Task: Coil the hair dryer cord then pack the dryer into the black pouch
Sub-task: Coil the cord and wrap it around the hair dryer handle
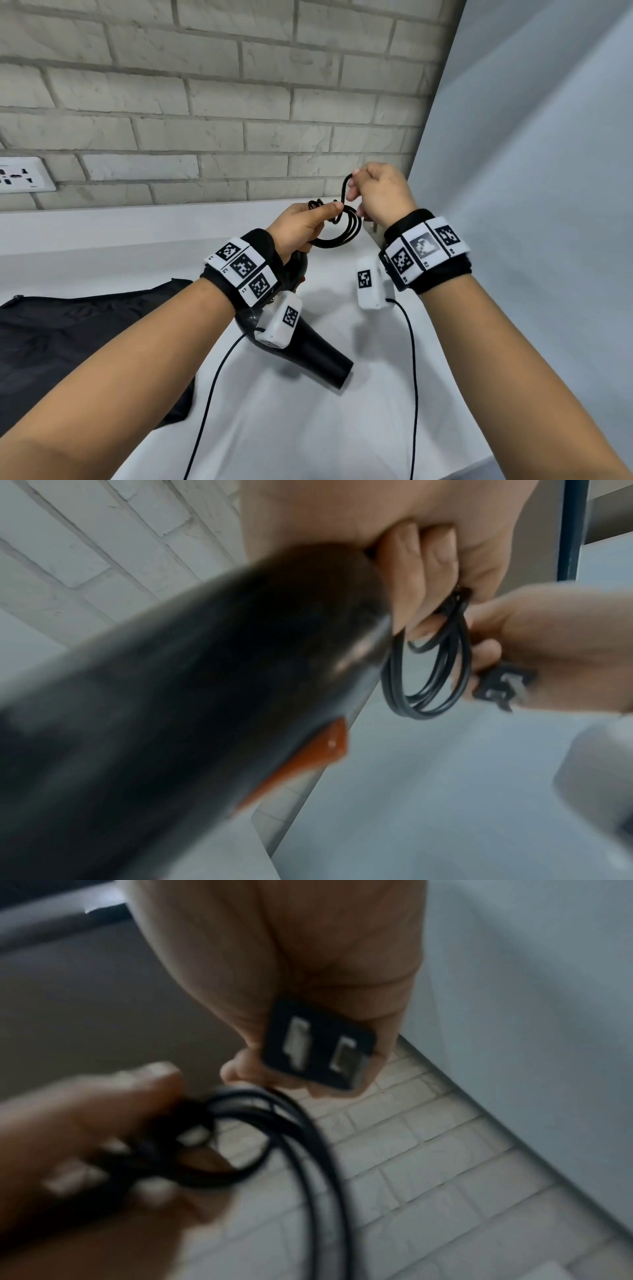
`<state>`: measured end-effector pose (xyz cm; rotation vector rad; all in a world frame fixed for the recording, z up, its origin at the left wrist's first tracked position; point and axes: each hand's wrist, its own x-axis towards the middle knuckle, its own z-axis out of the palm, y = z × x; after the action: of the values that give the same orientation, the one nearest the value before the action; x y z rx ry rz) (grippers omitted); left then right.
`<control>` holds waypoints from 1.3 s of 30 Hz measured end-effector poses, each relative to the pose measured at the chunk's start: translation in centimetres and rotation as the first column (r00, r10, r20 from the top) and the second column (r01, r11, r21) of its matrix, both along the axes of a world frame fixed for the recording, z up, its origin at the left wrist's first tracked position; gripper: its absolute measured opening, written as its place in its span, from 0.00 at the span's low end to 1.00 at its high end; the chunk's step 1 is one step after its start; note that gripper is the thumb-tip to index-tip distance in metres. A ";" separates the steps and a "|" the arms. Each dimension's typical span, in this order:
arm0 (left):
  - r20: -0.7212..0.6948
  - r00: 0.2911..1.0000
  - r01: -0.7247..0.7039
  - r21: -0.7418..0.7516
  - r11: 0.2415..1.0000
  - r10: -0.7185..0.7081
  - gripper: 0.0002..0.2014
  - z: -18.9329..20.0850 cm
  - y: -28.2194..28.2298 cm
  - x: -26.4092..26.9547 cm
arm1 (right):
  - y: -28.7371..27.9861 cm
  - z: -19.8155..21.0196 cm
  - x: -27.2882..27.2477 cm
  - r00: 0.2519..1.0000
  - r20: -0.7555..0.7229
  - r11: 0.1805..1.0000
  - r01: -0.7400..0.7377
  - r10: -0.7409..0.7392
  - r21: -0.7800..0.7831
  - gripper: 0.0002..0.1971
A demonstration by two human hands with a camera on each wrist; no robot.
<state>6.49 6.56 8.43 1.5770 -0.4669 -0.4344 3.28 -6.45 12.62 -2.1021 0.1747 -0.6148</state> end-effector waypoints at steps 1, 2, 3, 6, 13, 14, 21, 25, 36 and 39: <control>0.000 1.000 -0.006 -0.005 1.000 0.006 0.19 0.1 0.0 -0.1 | 0.5 0.4 -0.2 0.998 0.053 1.000 -0.025 0.024 0.018 0.16; 0.005 1.000 -0.010 -0.007 1.000 0.010 0.17 0.2 -0.1 -0.1 | 0.9 0.8 -0.4 0.993 0.108 0.998 -0.054 0.051 0.024 0.16; 0.013 1.000 -0.008 -0.011 1.000 0.008 0.15 0.4 -0.1 -0.1 | 1.4 1.0 -0.7 0.984 0.157 0.996 -0.086 0.080 0.036 0.17; 0.027 1.000 0.009 -0.035 0.999 -0.008 0.14 1.0 0.0 0.0 | 2.5 0.9 -1.4 0.943 0.278 0.972 -0.215 0.181 0.093 0.15; 0.041 0.999 0.024 -0.057 0.998 -0.022 0.20 0.9 0.2 0.3 | 2.3 -0.3 -1.9 0.883 0.363 0.903 -0.383 0.297 0.194 0.10; 0.040 0.999 0.016 -0.073 0.997 -0.013 0.21 0.8 0.2 0.3 | 2.3 -0.5 -1.9 0.890 0.342 0.905 -0.380 0.303 0.188 0.11; 0.070 0.995 -0.064 -0.094 0.994 0.070 0.20 0.1 0.5 0.3 | 2.1 -0.8 -2.8 0.984 -0.088 0.981 -0.145 0.158 0.131 0.10; 0.121 0.992 -0.003 -0.118 0.993 0.017 0.11 -0.1 0.2 -0.6 | 2.0 -0.7 -3.0 0.962 -0.219 0.982 -0.137 0.163 0.130 0.14; 0.180 0.978 -0.080 -0.167 0.983 0.110 0.11 0.9 0.1 -1.5 | 2.2 -1.4 -1.9 0.985 0.023 0.961 -0.172 0.171 0.214 0.15; 0.186 0.976 -0.075 -0.199 0.977 0.113 0.14 1.3 -0.1 -2.0 | 2.2 -1.5 -1.8 0.981 0.081 0.935 -0.194 0.178 0.296 0.16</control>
<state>4.47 6.42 9.73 1.4540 -0.5646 -0.1554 1.48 -4.27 11.07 -1.7786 0.0355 -0.4949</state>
